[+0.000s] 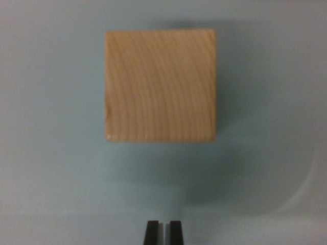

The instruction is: Push wooden cube

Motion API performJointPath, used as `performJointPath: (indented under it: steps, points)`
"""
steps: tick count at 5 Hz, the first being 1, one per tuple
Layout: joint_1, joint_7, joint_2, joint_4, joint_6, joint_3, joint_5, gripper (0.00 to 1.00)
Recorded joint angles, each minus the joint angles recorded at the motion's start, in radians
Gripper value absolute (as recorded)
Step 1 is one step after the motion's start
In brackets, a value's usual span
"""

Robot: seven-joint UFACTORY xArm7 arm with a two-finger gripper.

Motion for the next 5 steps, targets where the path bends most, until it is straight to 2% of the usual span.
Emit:
performJointPath:
  steps: [1,2,3,4,5]
  points:
    - [0.0022,0.004,0.023,0.03,0.008,0.006,0.006,1.0]
    - [0.0022,0.004,0.023,0.03,0.008,0.006,0.006,1.0]
    - [0.0052,0.01,0.052,0.07,0.019,0.015,0.014,1.0]
    - [0.0052,0.01,0.052,0.07,0.019,0.015,0.014,1.0]
    - [0.0083,0.016,0.083,0.112,0.03,0.024,0.0221,1.0]
